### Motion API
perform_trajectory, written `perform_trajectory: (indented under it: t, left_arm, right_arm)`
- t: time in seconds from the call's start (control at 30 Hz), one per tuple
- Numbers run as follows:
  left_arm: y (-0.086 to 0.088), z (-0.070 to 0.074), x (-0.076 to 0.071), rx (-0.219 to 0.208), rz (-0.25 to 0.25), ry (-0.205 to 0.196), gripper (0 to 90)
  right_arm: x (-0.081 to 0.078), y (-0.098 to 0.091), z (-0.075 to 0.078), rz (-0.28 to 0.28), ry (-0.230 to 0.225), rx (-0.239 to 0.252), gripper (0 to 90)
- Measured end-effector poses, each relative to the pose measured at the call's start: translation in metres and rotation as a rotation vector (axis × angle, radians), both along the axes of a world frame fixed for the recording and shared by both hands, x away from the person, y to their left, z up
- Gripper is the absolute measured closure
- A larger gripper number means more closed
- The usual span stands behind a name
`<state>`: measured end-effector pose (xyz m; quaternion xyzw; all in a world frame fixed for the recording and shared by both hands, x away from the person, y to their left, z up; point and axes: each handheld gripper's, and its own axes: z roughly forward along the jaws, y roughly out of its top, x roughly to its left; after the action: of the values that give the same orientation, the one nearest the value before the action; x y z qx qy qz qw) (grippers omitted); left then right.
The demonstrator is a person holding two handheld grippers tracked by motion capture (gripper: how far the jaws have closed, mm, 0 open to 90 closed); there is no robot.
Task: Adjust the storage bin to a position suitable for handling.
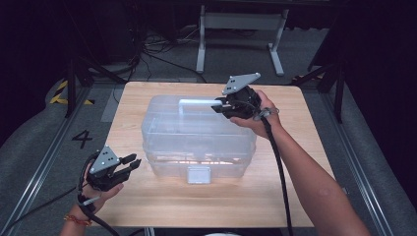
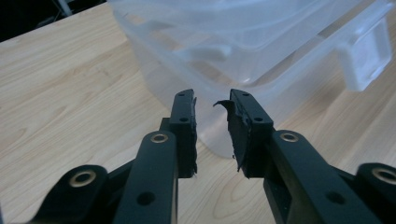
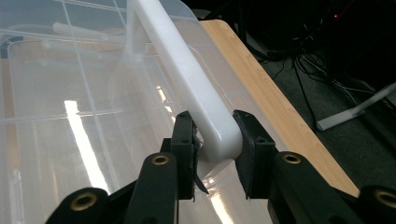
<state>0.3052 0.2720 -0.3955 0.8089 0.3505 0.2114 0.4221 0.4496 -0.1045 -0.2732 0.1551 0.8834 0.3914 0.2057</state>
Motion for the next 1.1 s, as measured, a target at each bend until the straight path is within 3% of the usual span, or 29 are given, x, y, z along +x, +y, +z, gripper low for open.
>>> perform_trajectory:
  t: [0.4, 0.93, 1.0, 1.07, 1.1]
  left_arm:
    - [-0.008, 0.003, 0.016, -0.085, -0.045, -0.007, 87.5]
    - [-0.011, 0.004, 0.019, -0.076, -0.041, -0.027, 89.7]
    - [-0.012, 0.004, 0.018, -0.072, -0.034, -0.035, 89.7]
    - [-0.014, 0.004, 0.017, -0.074, -0.027, -0.036, 89.6]
    - [-0.013, 0.005, 0.018, -0.066, -0.031, -0.043, 89.6]
  right_arm:
    - [0.001, 0.001, 0.002, -0.01, -0.015, -0.009, 70.8]
    - [-0.009, -0.007, 0.002, -0.028, -0.023, 0.007, 68.3]
    - [-0.013, -0.011, 0.003, -0.039, -0.046, -0.003, 67.4]
    - [-0.018, -0.018, 0.003, -0.038, -0.056, 0.007, 66.6]
    - [-0.024, -0.027, 0.004, -0.042, -0.065, 0.042, 65.2]
